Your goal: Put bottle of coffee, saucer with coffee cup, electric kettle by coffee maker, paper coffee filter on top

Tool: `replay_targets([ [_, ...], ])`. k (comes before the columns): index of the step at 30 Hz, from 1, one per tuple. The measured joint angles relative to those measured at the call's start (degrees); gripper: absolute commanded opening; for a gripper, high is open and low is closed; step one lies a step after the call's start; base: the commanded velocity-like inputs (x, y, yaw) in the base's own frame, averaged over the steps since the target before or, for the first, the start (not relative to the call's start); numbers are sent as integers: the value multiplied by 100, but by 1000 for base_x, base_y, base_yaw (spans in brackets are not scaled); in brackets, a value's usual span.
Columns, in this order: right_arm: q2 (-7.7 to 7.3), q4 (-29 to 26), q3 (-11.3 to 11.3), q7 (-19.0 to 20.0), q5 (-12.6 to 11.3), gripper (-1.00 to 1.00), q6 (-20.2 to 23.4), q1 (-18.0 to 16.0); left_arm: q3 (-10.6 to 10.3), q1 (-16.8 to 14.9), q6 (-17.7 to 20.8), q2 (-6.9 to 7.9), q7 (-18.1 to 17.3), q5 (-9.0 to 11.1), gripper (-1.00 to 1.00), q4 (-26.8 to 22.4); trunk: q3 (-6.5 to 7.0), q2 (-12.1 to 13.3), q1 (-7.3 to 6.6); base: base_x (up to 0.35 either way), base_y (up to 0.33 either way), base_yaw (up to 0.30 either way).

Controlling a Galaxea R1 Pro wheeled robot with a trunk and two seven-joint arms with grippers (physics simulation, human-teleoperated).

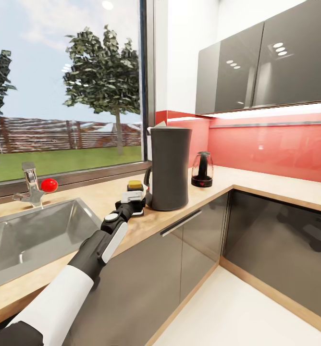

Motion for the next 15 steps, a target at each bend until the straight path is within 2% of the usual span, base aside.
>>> replay_targets([
  [15, 0, 0, 0, 1, -2, 100, 0, 0, 0, 0, 0, -1, 0, 0, 100, -9, 0, 0, 0, -147, 0, 0],
])
